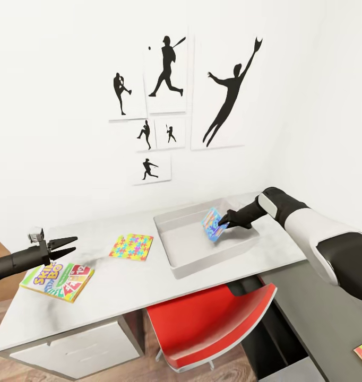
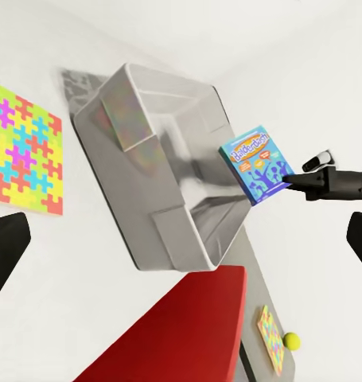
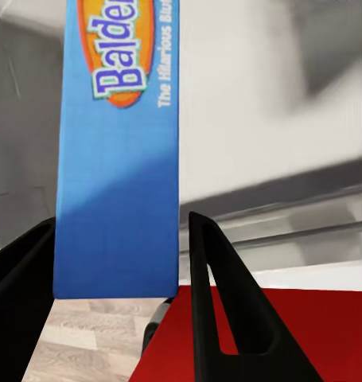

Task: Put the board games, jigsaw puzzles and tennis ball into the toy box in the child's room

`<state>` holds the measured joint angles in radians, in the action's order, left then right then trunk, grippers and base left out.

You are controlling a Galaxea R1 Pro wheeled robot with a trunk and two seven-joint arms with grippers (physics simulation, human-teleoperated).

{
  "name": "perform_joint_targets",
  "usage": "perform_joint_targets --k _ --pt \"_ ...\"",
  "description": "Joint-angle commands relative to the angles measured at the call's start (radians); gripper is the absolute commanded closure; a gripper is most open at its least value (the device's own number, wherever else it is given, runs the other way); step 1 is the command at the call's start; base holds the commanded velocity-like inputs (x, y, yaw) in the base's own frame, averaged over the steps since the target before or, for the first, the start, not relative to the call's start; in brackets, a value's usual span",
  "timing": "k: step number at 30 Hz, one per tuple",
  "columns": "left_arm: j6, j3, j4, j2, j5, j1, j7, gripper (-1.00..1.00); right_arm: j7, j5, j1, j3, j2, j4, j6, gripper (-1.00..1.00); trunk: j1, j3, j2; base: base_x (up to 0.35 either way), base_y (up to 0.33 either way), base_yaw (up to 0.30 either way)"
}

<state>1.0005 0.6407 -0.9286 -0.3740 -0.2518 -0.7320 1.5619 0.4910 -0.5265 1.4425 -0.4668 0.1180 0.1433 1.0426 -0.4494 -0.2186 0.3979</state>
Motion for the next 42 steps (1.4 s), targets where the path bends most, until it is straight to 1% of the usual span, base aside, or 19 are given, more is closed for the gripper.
perform_joint_targets --k 1,10,18,25,36,37,42 --pt "0.010 0.002 -0.001 0.000 -0.011 -0.001 0.009 -1.00 0.005 -0.004 0.001 -0.007 0.002 0.001 0.002 1.00 -0.001 -0.002 0.002 0.000 0.000 0.000" --pt "0.009 0.002 -0.001 0.001 -0.011 -0.001 0.009 -1.00 0.000 -0.003 0.001 -0.004 0.017 0.001 0.001 1.00 -0.001 -0.002 0.002 0.000 0.000 0.000" --pt "0.007 0.002 0.000 0.001 -0.011 -0.001 0.009 -1.00 -0.007 -0.003 0.000 -0.004 0.017 0.005 -0.010 1.00 -0.001 -0.002 0.002 0.000 0.000 0.000" --pt "0.006 0.002 -0.001 0.001 -0.011 -0.001 0.009 -1.00 -0.008 -0.003 0.001 -0.005 0.018 0.001 -0.050 1.00 -0.001 -0.002 0.002 0.000 0.000 0.000" --pt "0.006 0.001 -0.001 0.002 -0.011 -0.001 0.009 -1.00 -0.018 -0.001 0.000 -0.005 0.018 -0.001 -0.046 1.00 -0.001 -0.002 0.002 0.000 0.000 0.000" --pt "0.006 0.001 -0.001 0.002 -0.011 -0.001 0.009 -1.00 -0.024 -0.002 0.000 -0.006 0.019 -0.001 -0.045 -1.00 -0.001 -0.002 0.002 0.000 0.000 0.000" --pt "0.005 0.002 -0.001 0.002 -0.011 -0.001 0.009 -1.00 -0.063 -0.002 0.001 -0.004 0.020 -0.002 -0.039 -1.00 -0.001 -0.002 0.002 0.000 0.000 0.000"
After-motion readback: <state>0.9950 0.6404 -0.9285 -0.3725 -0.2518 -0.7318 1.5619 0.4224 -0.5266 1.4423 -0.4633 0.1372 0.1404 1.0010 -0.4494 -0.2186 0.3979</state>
